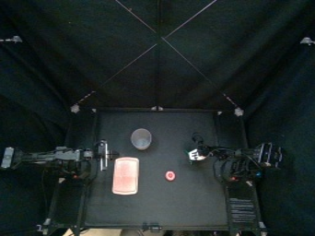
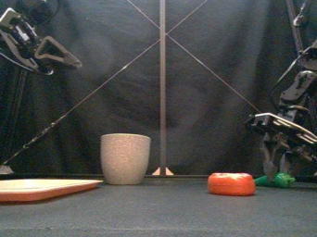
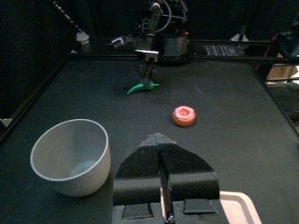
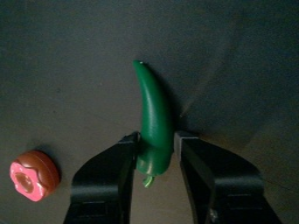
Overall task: Pick the green pepper then place it in the grey bowl
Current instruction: Place green pepper in the grey bowl
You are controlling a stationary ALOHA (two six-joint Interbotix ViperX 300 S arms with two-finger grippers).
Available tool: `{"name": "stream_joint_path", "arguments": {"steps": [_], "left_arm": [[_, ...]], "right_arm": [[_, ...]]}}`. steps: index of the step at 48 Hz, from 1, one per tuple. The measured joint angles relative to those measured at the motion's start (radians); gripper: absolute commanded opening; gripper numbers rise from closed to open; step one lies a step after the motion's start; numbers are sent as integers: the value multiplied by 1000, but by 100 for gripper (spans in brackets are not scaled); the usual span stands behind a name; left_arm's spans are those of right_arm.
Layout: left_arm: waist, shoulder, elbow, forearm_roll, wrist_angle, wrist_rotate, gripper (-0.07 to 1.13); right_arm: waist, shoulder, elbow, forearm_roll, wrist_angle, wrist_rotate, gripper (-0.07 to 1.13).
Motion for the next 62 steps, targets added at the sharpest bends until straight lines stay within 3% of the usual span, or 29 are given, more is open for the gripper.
{"name": "stream_joint_path", "arguments": {"steps": [15,23,31,43,62], "left_arm": [[0,-3,0,0,2,-2,11],[0,-5,0,0,0,0,10],[0,-5,-2,0,0,-2,10],[0,-5,0,-2,0,0,10],[0,-6,9,5,-58,2,10]], "right_arm": [[37,-35,-83,-26,2,-5,57],[87,-77,-202,-110,-18,-9,57],[150,-57,-348,-275,-106,-8,57],[184,112,-508,-453,-242,-3,57],[133,430,-769,-577,-298,-6,58]]}}
